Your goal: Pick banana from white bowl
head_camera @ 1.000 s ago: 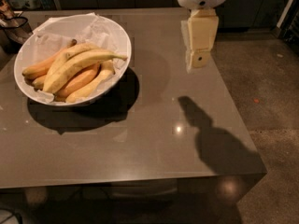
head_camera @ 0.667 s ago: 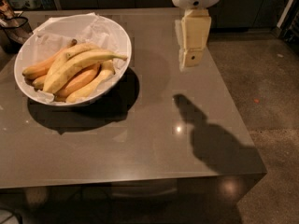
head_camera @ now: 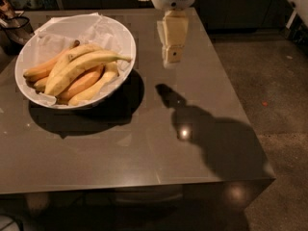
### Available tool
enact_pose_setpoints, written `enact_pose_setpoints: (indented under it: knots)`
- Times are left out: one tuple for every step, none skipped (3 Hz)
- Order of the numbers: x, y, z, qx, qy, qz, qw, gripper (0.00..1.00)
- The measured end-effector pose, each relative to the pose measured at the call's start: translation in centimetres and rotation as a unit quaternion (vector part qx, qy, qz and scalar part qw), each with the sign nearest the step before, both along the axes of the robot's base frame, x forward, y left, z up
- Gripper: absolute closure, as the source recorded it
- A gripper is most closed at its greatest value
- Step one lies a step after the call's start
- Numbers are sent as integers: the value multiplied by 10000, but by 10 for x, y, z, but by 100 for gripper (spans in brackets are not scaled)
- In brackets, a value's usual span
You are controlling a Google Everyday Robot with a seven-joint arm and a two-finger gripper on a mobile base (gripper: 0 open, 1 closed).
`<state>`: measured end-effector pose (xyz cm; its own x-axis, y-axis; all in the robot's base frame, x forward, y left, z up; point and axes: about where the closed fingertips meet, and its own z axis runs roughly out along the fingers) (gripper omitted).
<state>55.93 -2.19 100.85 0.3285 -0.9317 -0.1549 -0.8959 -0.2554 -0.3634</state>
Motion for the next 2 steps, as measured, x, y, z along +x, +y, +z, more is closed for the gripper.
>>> enact_pose_setpoints:
  knots:
    - [15, 27, -8, -39, 127, 358, 9993, 0]
    - [18, 32, -6, 16, 55, 365, 9993, 0]
